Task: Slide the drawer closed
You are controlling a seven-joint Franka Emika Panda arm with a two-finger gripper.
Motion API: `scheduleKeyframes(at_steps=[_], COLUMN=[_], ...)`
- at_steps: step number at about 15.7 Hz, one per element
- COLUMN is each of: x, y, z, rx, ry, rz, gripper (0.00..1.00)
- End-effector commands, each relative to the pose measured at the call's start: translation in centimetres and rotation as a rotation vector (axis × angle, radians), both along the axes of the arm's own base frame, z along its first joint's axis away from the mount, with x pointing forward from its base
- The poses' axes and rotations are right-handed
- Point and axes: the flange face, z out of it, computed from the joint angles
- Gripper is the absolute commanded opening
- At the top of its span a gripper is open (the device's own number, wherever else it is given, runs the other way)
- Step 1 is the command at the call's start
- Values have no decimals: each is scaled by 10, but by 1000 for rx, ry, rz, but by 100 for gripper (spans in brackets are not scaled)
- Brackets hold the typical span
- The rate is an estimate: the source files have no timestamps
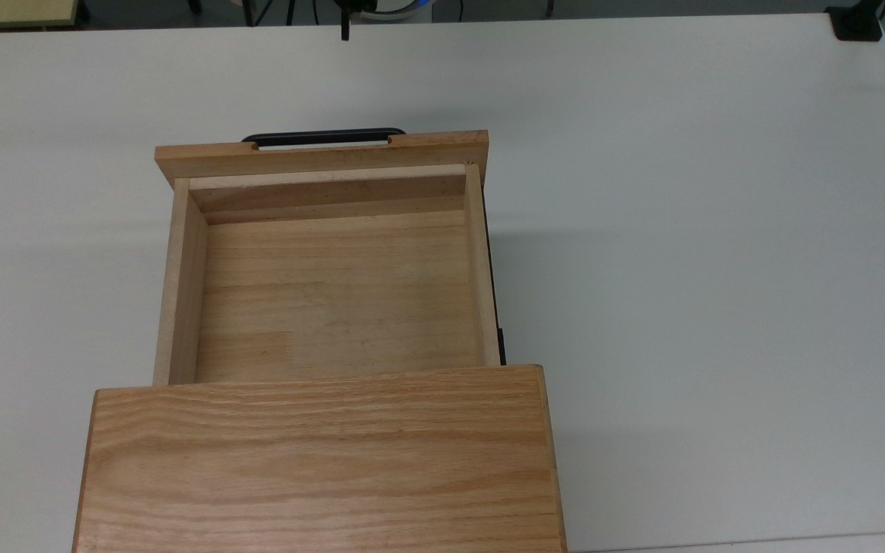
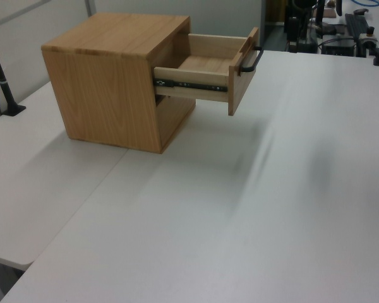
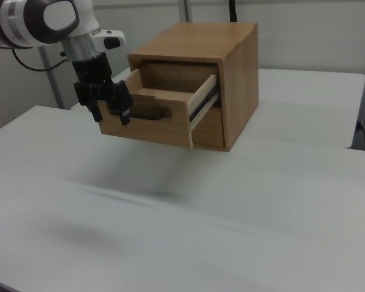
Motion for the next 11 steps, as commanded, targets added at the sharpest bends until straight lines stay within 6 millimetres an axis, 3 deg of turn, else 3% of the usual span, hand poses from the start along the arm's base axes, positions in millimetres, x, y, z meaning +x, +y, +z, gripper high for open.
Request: scheduleKeyframes(at_steps=[1, 10, 11], x=[3, 3, 3], y=[-2, -1, -1], z=[5, 6, 6], rx=[10, 12, 12], ry=[-5, -11, -11], rz=[18, 9, 9], gripper=[100, 100, 92])
